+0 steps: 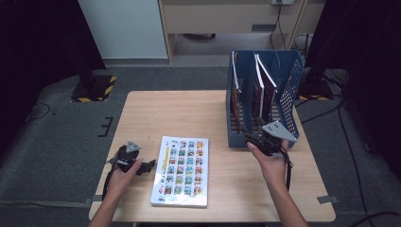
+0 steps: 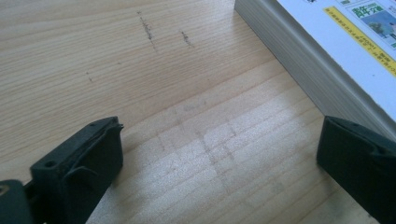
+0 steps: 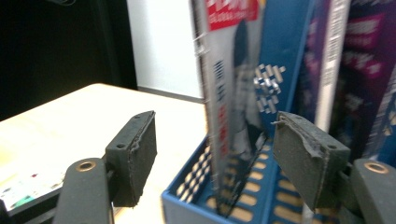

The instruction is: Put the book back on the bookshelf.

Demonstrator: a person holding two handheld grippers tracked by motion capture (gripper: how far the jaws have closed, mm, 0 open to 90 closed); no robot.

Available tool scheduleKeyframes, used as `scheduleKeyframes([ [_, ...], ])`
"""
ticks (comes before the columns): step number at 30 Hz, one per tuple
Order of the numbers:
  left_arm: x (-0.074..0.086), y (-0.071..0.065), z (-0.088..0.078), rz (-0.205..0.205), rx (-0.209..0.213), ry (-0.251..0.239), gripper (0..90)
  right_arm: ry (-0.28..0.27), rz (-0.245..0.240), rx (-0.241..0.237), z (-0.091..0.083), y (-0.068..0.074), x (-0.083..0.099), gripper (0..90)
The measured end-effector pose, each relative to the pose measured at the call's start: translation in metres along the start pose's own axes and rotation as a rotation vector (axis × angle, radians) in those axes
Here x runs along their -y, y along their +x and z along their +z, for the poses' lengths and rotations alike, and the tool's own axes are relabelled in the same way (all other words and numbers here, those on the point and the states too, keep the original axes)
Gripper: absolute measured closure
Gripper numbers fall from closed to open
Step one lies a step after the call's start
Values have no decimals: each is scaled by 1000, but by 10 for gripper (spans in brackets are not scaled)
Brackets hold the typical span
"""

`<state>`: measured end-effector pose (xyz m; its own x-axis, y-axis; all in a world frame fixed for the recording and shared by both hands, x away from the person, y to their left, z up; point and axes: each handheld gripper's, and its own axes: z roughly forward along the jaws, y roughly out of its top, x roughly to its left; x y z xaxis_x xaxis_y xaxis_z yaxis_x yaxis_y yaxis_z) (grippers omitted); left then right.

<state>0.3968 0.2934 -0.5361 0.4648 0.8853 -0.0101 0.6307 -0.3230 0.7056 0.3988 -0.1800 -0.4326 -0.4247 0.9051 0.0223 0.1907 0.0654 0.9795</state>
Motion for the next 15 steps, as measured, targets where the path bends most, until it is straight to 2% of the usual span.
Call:
scheduleKeyframes([
  [5,-4,4,-12,-35,14,-54,69,27,-7,-44,4,16,7,285],
  [6,-5,4,-13,-40,20,-58,74,36,-21,-59,5,21,8,283],
  [7,-5,1,-16,-39,36,-64,81,46,-27,-83,6,28,10,280],
  [8,-5,1,-16,-39,36,-64,85,46,-27,-83,6,28,10,280],
  [9,-7,-2,-19,-43,55,-69,85,56,-37,-108,9,36,12,279],
  [11,-8,-5,-20,-35,65,-74,90,65,-42,-121,11,40,14,279],
  [13,-11,-10,-22,-30,82,-81,118,102,-71,-164,16,54,21,303],
  [15,-13,-15,-23,-19,91,-86,128,108,-79,-171,18,57,23,314],
])
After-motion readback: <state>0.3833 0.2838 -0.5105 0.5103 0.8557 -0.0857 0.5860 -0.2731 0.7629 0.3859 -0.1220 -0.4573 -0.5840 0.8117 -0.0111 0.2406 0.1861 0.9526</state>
